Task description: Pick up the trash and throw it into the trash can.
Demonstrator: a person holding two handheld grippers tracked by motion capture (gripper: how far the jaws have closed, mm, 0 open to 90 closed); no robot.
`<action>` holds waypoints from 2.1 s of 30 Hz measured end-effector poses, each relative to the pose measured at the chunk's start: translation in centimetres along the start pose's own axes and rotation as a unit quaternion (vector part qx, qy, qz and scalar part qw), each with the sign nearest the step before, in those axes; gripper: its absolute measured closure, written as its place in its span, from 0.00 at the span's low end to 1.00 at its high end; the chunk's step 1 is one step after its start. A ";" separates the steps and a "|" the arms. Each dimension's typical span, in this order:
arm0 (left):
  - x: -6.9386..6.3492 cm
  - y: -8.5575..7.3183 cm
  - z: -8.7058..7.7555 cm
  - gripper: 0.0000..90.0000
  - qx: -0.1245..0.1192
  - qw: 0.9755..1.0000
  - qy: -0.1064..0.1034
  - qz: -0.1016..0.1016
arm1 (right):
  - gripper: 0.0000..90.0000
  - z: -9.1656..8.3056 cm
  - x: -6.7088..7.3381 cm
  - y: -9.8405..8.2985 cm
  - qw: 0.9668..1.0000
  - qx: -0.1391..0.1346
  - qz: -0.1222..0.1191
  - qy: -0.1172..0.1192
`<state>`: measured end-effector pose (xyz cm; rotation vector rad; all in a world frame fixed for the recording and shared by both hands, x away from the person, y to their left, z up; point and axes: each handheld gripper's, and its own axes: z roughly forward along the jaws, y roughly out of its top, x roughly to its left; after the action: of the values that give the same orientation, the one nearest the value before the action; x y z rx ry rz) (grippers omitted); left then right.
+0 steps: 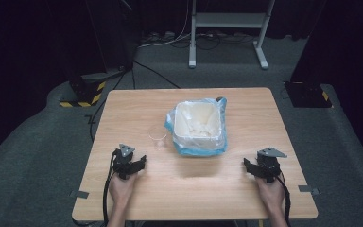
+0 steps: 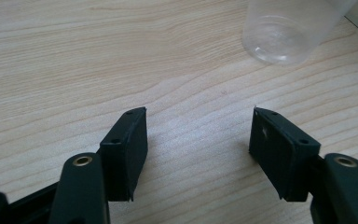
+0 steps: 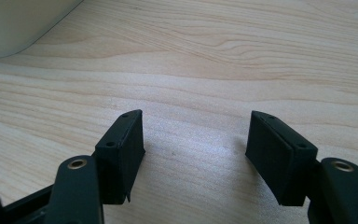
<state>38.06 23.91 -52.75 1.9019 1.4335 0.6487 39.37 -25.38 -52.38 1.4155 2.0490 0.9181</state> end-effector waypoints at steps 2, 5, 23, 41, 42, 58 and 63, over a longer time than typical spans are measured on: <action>0.0 0.0 0.0 0.41 0.000 1.000 0.000 0.000 | 0.40 0.0 0.0 0.0 1.000 0.000 0.000 0.000; 0.0 0.0 0.0 0.40 0.000 1.000 -0.001 0.000 | 0.40 0.0 0.0 0.0 1.000 0.000 0.000 0.000; 0.0 0.0 0.0 0.38 0.001 1.000 -0.003 0.003 | 0.40 0.0 0.0 0.0 1.000 0.000 0.001 0.000; -0.4 2.9 -3.0 0.44 -0.063 0.997 -0.035 -0.007 | 0.40 0.0 0.0 0.0 1.000 0.000 0.000 -0.001; -0.4 3.3 -3.1 0.44 -0.066 0.997 -0.042 -0.010 | 0.40 0.0 0.0 0.0 1.000 0.000 0.000 0.000; -0.4 5.2 -3.6 0.42 -0.081 0.991 -0.098 -0.051 | 0.40 0.0 0.0 0.0 1.000 0.000 -0.001 0.000; -0.4 5.8 -3.7 0.44 -0.083 0.990 -0.100 -0.048 | 0.40 0.0 0.0 0.0 1.000 0.001 -0.001 0.000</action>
<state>38.94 23.24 -45.89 1.7060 1.2927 0.5000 39.40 -25.36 -52.37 1.4136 2.0507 0.9156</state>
